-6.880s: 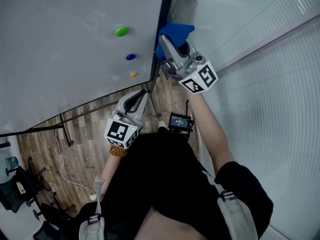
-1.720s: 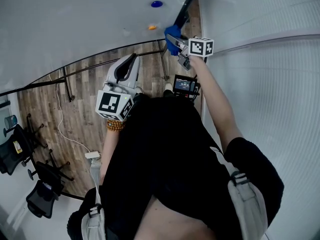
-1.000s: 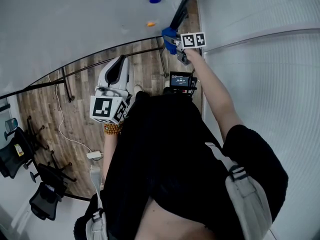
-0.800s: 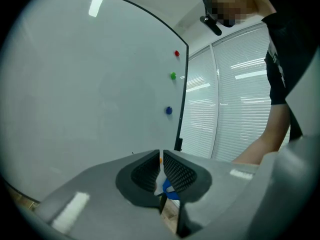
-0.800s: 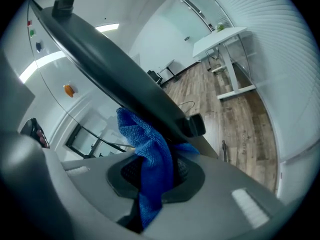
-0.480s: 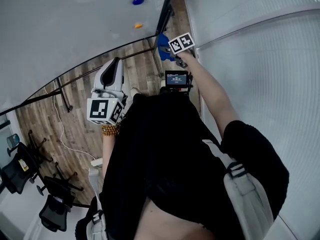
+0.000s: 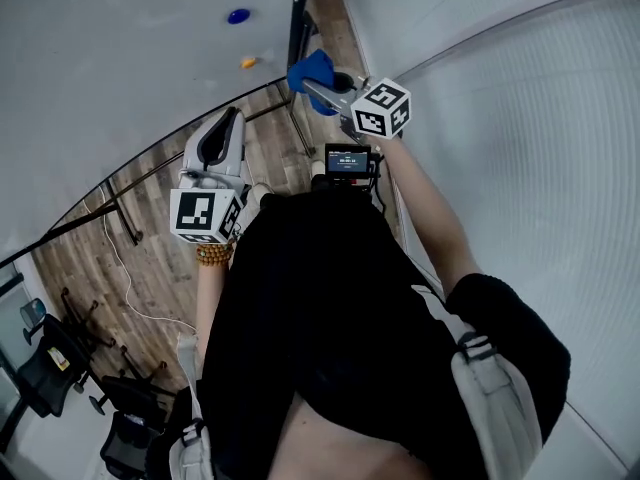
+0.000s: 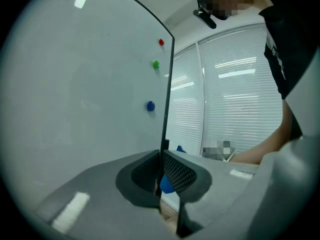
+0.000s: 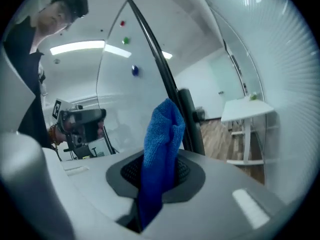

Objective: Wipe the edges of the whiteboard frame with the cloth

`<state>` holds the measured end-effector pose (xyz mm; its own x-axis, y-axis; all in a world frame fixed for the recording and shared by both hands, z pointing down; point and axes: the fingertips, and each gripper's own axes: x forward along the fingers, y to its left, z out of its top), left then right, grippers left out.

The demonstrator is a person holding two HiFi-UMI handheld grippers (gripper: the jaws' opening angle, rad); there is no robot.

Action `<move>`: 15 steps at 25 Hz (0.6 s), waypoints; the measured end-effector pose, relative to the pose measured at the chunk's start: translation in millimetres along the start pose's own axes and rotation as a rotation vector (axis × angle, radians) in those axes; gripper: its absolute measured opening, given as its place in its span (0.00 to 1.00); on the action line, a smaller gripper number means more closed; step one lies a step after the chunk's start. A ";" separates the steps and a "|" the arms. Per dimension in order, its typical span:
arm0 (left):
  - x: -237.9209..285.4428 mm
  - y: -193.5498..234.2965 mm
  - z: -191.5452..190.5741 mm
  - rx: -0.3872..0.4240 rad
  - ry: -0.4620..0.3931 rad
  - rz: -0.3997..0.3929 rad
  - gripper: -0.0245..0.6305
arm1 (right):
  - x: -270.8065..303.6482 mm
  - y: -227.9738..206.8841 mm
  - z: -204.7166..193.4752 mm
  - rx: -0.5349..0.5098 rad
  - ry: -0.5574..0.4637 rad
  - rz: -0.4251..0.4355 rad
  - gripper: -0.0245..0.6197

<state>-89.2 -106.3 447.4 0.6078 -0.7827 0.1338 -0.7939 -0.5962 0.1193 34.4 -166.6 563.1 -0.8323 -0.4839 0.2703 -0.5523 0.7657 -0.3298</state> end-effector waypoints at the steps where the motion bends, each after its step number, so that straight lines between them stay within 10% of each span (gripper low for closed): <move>1: 1.8 -0.2 3.6 0.012 -0.001 -0.002 0.22 | -8.5 10.8 20.8 -0.036 -0.061 -0.010 0.16; 10: 9.7 -19.9 36.2 0.127 -0.033 -0.008 0.21 | -64.9 93.6 116.8 -0.327 -0.328 -0.216 0.15; 15: 20.1 -32.1 17.9 0.106 -0.005 -0.004 0.21 | -57.2 132.4 115.6 -0.389 -0.410 -0.160 0.14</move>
<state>-51.8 -106.1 428.6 0.6109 -0.7812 0.1284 -0.7888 -0.6144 0.0149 3.5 -86.5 399.4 -0.7332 -0.6714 -0.1080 -0.6791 0.7313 0.0638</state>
